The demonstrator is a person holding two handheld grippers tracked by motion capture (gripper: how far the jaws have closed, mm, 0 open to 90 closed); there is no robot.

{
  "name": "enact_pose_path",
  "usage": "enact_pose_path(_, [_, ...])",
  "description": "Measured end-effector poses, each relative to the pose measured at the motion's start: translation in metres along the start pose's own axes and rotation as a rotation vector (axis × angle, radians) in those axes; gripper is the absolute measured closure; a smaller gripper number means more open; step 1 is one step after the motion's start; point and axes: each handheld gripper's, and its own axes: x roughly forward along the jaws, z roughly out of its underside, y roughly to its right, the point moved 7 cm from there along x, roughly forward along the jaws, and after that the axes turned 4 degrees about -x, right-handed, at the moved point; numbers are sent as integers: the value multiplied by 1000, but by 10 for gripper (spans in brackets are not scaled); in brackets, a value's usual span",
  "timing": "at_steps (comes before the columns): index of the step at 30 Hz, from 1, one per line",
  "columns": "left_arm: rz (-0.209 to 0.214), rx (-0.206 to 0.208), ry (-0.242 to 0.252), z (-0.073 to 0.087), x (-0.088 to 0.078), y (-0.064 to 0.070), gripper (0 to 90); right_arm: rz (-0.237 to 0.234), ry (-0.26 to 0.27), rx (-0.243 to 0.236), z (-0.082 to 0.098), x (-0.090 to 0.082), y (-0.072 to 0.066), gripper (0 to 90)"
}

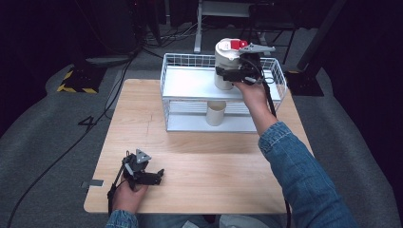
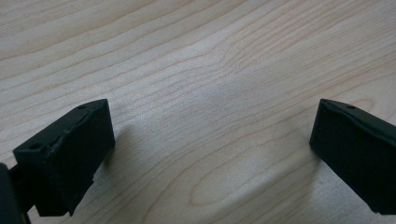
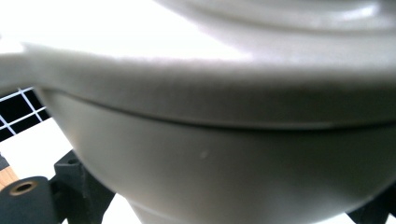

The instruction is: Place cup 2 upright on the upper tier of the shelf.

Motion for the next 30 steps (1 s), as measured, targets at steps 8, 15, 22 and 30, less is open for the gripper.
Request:
enact_pose_path(8, [0, 0, 0, 0, 0, 0, 3, -6, 5, -2, 0, 0, 0, 96])
enact_pose_path(15, [0, 0, 0, 0, 0, 0, 3, -17, 11, -6, -1, 0, 1, 87])
enact_pose_path(22, [0, 0, 0, 0, 0, 0, 3, -15, 29, -12, -4, -7, 1, 14])
enact_pose_path(30, [0, 2, -1, 0, 0, 0, 3, -33, 35, 6, -5, -21, 5, 0])
